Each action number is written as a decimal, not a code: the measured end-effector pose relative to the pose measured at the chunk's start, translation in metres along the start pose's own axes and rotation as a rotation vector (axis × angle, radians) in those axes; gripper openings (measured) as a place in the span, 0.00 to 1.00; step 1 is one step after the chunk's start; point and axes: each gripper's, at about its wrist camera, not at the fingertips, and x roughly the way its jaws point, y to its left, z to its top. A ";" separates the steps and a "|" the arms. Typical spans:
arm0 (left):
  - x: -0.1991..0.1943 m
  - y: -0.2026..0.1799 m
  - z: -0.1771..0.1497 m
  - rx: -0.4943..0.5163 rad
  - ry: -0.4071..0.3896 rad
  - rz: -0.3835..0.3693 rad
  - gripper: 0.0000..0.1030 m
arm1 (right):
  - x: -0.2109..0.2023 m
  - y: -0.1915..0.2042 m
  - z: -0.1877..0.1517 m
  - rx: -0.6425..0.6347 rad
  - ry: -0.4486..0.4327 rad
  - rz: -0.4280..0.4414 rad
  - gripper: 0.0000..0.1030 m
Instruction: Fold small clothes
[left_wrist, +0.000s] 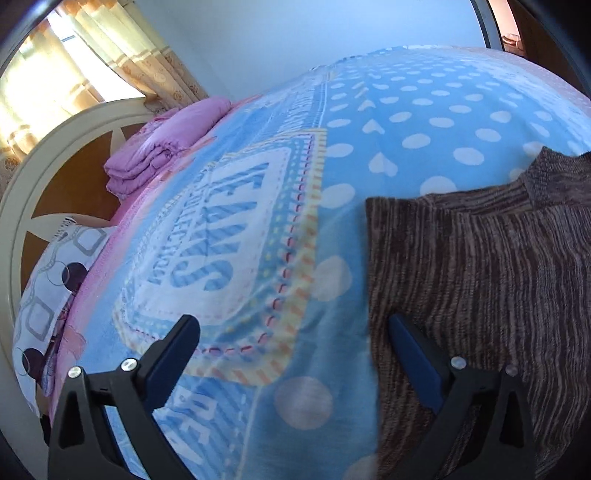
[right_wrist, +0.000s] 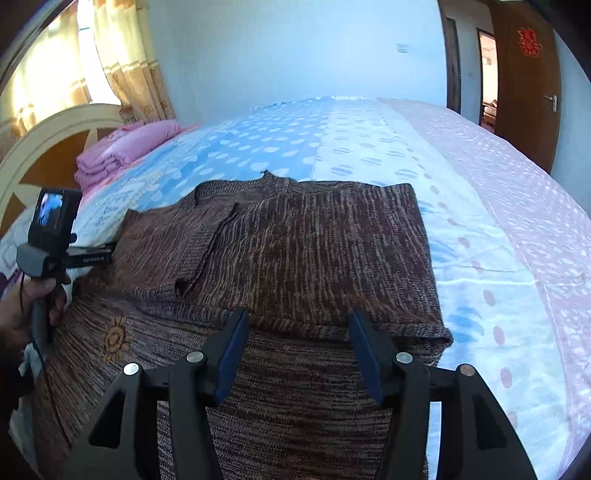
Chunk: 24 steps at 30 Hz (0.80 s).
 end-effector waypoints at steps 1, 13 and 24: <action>-0.001 0.000 0.000 0.004 -0.006 0.011 1.00 | -0.003 0.000 0.001 -0.001 -0.010 -0.005 0.55; -0.044 -0.021 0.020 -0.019 -0.091 0.001 1.00 | 0.026 -0.020 0.041 -0.069 0.075 -0.165 0.56; -0.004 -0.011 0.000 -0.036 -0.017 0.022 1.00 | 0.039 -0.090 0.038 0.059 0.141 -0.268 0.55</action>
